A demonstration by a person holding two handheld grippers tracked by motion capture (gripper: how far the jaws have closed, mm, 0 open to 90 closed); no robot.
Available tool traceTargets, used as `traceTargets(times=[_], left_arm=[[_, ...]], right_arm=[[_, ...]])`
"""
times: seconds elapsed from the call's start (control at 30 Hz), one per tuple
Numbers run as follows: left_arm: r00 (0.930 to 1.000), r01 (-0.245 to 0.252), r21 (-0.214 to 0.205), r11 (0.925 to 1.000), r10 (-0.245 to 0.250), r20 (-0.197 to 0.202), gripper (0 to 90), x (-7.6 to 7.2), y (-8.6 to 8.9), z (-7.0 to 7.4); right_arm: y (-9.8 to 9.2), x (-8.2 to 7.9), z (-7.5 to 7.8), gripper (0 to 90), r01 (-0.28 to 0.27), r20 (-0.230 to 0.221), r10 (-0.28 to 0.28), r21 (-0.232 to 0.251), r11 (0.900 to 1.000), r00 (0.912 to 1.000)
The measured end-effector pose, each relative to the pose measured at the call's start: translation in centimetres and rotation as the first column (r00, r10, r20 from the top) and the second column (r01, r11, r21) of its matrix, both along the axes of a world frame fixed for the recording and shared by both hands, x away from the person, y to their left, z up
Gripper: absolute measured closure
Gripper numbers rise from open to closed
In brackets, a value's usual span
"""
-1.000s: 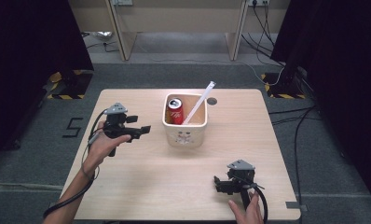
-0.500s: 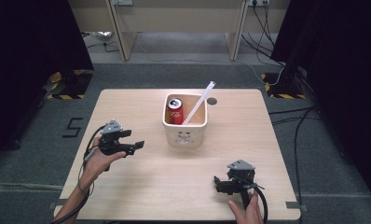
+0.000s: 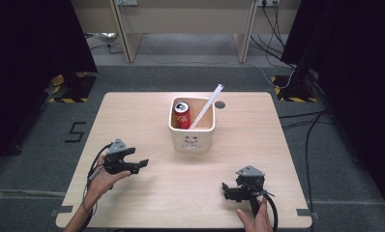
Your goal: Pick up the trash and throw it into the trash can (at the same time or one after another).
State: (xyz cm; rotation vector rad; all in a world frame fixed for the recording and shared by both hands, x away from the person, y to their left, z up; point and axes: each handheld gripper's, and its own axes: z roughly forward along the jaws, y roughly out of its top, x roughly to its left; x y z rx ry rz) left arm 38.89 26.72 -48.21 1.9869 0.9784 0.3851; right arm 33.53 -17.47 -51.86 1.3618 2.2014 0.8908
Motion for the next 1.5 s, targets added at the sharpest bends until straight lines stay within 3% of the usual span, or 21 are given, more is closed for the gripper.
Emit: traceTargets(times=[0.73,1.07,1.5], left_arm=[[0.9992,0.029,0.082,0.9962,-0.027,-0.031,20.5,-2.2,-0.1,-3.1],[0.9980,0.045,0.109,0.9930,-0.040,-0.048,19.5,-3.2,0.0,-3.8],[0.9989,0.027,0.126,0.9917,-0.022,-0.040,13.9,-3.7,0.1,-4.2]], right_arm=[[0.0,-0.1,0.0,0.2,-0.004,0.005,0.004,-0.003,1.0000,1.0000],[-0.1,-0.2,0.0,0.3,-0.007,0.006,0.007,-0.004,1.0000,1.0000],[0.0,-0.3,0.0,0.2,-0.004,0.000,0.004,-0.001,1.0000,1.0000]])
